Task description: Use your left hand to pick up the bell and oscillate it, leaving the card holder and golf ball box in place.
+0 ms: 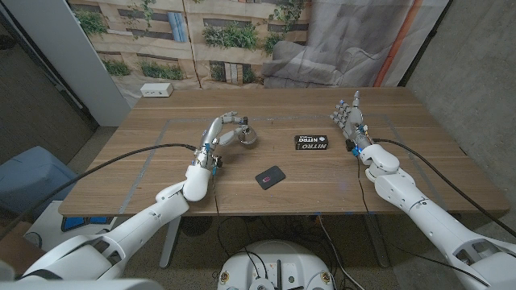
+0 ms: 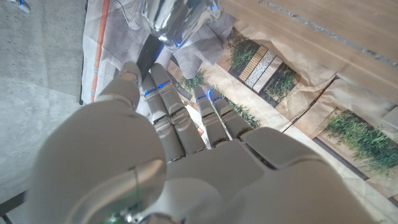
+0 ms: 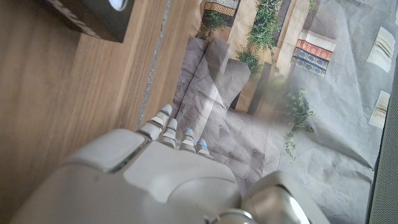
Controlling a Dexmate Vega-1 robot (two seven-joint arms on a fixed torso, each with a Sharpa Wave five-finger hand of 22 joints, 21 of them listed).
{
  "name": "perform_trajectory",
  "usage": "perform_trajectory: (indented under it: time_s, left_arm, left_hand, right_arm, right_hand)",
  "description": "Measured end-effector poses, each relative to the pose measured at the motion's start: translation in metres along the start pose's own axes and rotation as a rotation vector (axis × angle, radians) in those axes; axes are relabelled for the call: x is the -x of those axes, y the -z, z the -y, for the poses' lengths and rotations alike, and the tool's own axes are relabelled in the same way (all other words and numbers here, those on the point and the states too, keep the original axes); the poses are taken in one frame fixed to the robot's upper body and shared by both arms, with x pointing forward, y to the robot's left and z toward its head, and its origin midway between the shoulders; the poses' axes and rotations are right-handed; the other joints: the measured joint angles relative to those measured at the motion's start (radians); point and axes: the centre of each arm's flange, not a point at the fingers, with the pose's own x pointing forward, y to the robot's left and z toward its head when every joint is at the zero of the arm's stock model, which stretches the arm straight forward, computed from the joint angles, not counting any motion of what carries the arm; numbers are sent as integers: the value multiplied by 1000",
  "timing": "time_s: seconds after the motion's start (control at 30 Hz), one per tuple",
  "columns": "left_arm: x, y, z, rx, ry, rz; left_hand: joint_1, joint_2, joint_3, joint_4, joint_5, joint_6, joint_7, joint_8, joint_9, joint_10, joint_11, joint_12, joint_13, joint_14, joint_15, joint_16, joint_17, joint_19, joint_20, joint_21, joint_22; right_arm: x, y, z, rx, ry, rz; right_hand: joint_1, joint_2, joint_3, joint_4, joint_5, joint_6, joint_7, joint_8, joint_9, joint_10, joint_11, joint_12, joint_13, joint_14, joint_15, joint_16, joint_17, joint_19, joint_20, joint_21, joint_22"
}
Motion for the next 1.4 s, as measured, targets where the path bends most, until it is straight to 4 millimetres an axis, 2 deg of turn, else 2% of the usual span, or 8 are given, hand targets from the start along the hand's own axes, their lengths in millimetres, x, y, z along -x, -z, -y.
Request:
perform_trajectory:
  time_s: [0.53,1.4]
  left_arm:
    - [-3,-1,1,-51,-22,27]
    - [-5,4,-5,102,-53,-272]
  left_hand:
    - [0,0,-6,3,-3,2,-2,0,0,-13,-2,0,0,5,-5,0,0,-4,-4,0,0]
    - [4,-5,-15,2,2,2,-2,0,0,-6,-1,0,0,5,-5,0,0,-7,-7,0,0]
  right_arm:
    - [0,0,0,0,0,0]
    - [0,0,0,0,0,0]
  right_hand:
    - [0,0,0,0,0,0,0,0,0,0,0,0,0,0,0,0,0,0,0,0,0]
    - [0,0,0,0,0,0,0,0,0,0,0,0,-3,0,0,0,0,0,0,0,0]
